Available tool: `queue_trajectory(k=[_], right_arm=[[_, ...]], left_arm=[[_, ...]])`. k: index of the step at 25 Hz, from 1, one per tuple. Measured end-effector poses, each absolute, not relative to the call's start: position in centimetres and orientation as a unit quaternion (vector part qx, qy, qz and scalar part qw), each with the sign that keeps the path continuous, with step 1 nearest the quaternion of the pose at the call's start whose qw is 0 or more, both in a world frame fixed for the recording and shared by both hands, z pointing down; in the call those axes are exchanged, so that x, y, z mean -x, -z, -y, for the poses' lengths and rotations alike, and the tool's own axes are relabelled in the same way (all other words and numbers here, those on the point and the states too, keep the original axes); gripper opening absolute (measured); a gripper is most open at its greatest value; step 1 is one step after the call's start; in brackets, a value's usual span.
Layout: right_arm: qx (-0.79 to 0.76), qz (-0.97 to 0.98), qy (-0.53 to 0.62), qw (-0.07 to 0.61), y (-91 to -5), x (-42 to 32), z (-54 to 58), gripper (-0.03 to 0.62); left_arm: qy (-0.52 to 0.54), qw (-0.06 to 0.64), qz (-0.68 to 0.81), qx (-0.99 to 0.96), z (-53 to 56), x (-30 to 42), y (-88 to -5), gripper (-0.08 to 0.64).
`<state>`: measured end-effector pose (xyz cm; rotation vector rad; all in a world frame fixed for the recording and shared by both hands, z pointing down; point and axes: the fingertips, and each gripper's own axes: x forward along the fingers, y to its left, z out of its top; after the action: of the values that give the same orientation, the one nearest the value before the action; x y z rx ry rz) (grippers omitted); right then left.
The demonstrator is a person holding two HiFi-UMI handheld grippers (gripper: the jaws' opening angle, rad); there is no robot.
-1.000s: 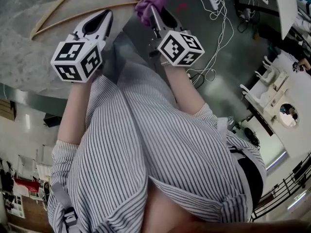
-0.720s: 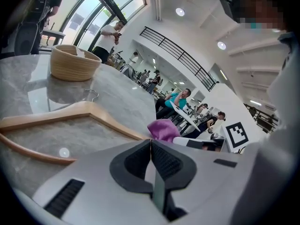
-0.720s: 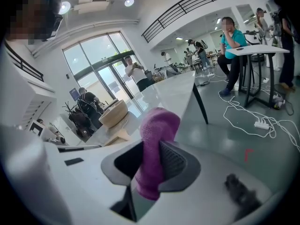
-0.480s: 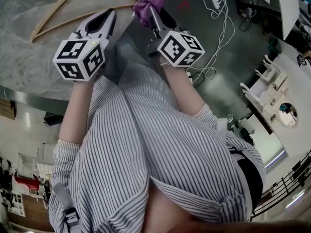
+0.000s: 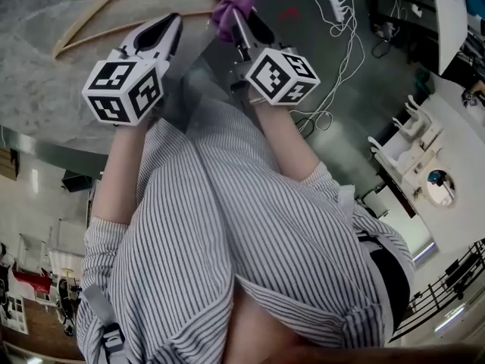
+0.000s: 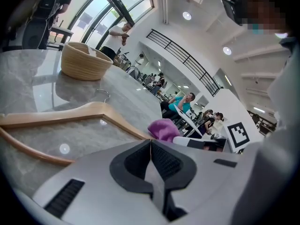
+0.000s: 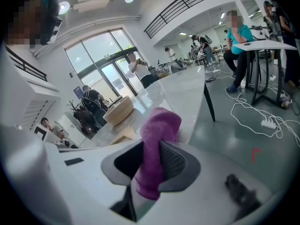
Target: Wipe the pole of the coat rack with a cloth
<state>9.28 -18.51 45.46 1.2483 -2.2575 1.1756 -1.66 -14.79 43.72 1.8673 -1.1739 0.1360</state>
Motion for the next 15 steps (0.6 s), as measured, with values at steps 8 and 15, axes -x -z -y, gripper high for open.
queue_trajectory(k=[8, 15], right_arm=[[-0.424, 0.793, -0.407, 0.161, -45.2, -7.4, 19.2, 0.106], [-0.402, 0.807, -0.396, 0.174, -45.1, -4.9, 19.5, 0.106]], left_arm=[[-0.048, 0.447, 0.486, -0.75, 15.0, 3.7, -43.9, 0.015], [-0.042, 0.446, 0.5, -0.741, 14.6, 5.5, -44.0, 0.015]])
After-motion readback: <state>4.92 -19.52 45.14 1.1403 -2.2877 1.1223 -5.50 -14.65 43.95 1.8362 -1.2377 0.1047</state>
